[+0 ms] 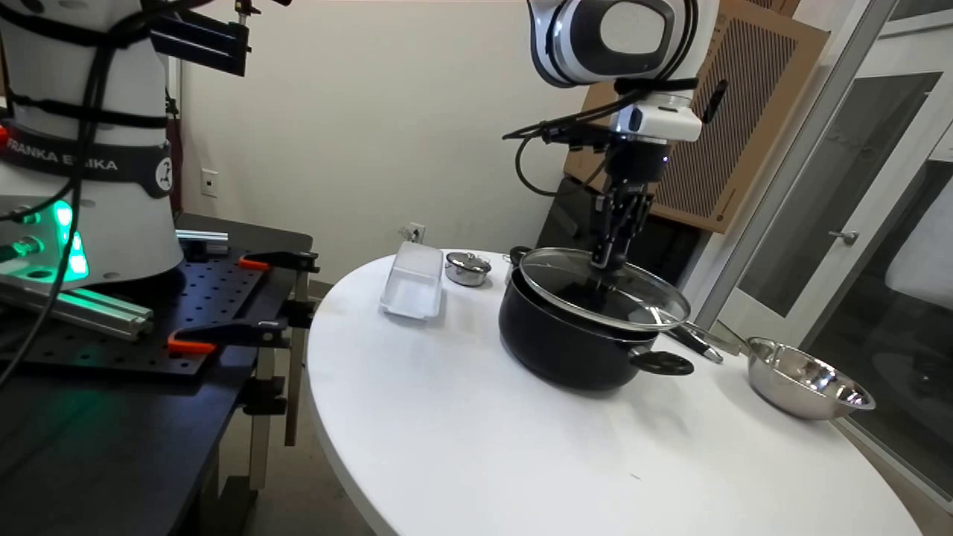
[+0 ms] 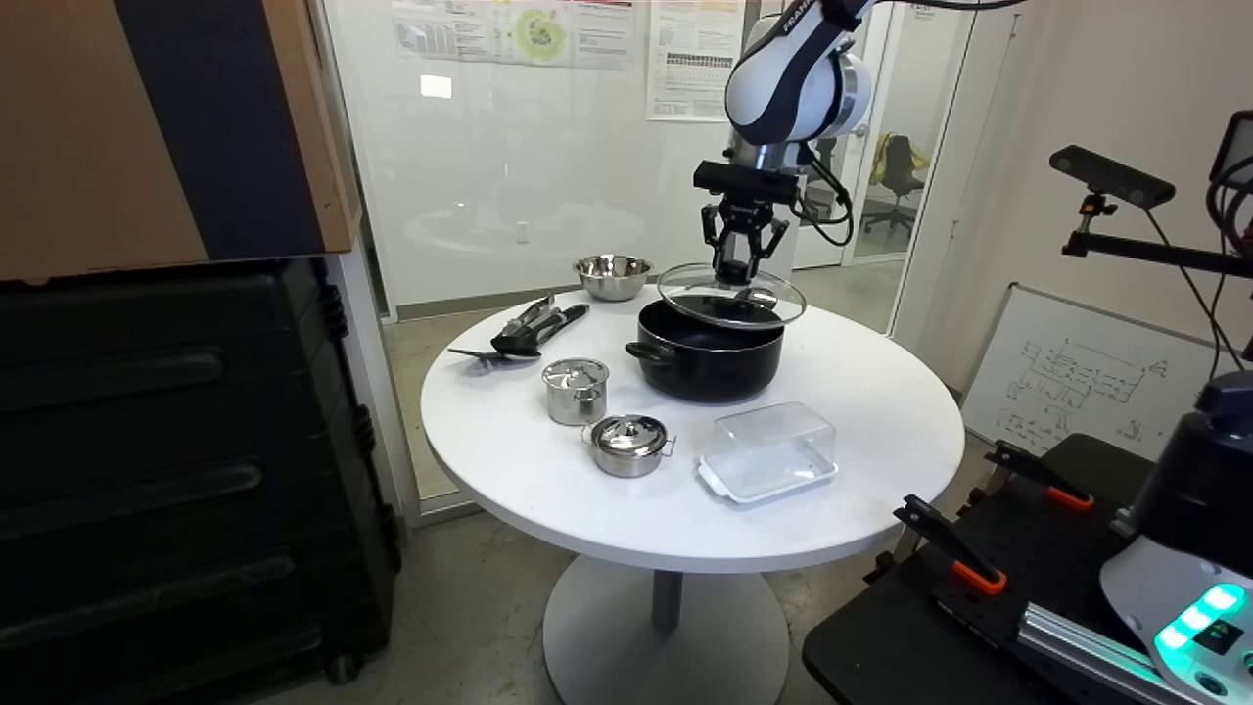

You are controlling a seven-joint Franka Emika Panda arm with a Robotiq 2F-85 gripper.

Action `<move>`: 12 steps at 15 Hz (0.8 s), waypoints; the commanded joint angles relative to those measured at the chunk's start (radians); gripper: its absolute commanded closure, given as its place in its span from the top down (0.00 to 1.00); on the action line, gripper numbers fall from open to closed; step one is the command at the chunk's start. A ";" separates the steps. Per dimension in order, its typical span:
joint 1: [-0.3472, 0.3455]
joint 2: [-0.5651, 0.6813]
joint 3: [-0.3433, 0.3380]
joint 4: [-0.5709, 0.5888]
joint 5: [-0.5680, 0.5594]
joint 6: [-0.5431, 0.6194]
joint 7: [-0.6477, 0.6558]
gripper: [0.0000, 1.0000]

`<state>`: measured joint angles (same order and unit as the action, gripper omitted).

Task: Place the lid on the pot

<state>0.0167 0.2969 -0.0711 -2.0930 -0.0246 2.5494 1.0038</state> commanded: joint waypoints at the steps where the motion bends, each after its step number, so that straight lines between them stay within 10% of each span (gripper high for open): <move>1: 0.030 0.035 -0.018 0.066 0.008 -0.031 0.033 0.26; 12: 0.080 0.057 -0.019 0.066 -0.002 -0.020 0.072 0.26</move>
<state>0.0733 0.3519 -0.0719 -2.0520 -0.0227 2.5493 1.0476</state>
